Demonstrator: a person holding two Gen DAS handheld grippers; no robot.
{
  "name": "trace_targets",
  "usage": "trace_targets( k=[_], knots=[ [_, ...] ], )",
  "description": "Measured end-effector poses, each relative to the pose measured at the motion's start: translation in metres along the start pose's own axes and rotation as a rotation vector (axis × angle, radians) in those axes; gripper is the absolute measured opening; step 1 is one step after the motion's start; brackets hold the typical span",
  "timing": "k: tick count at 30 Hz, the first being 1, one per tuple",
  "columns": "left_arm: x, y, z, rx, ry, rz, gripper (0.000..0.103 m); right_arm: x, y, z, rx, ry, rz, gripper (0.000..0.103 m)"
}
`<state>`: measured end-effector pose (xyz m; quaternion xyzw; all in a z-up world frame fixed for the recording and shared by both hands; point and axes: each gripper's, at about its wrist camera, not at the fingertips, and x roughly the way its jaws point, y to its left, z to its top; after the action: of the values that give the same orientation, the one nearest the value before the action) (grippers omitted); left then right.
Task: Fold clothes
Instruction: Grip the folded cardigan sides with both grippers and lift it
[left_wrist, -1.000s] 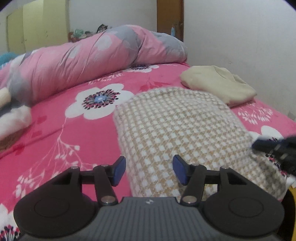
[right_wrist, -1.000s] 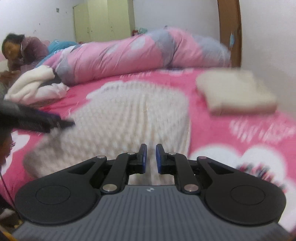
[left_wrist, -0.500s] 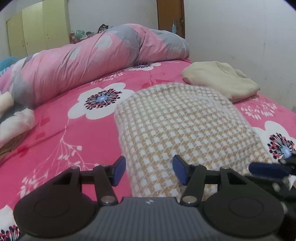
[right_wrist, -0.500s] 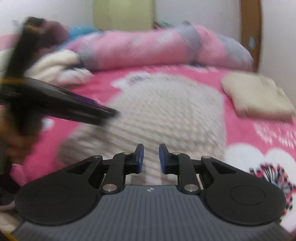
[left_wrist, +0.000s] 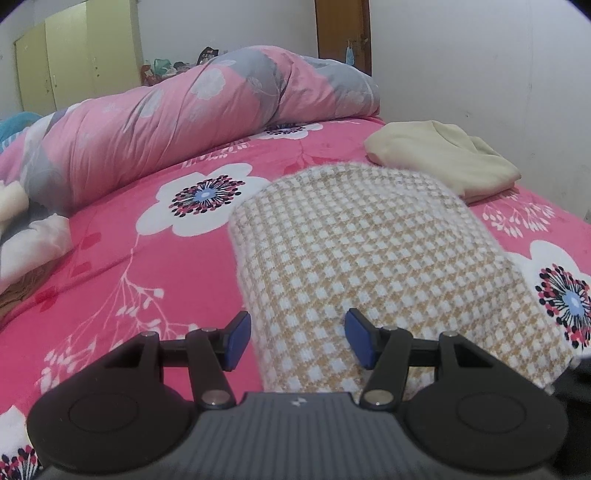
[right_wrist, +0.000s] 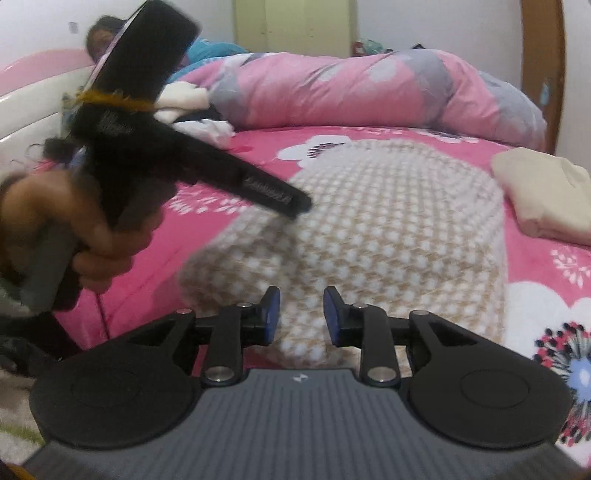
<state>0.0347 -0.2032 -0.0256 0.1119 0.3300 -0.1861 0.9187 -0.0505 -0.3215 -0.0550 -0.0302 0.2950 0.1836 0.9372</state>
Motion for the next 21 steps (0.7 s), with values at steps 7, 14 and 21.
trace_targets(
  k=[7, 14, 21],
  knots=[
    [-0.002, 0.034, 0.003, -0.106, -0.011, -0.183, 0.073, -0.005, -0.028, -0.007, 0.156, -0.021, 0.070, 0.033],
    [0.031, 0.087, 0.005, -0.295, 0.037, -0.427, 0.088, -0.053, -0.151, -0.027, 0.623, -0.207, 0.047, 0.078],
    [0.101, 0.118, -0.014, -0.490, 0.210, -0.692, 0.093, -0.009, -0.205, -0.037, 0.780, -0.079, 0.245, 0.087]
  ],
)
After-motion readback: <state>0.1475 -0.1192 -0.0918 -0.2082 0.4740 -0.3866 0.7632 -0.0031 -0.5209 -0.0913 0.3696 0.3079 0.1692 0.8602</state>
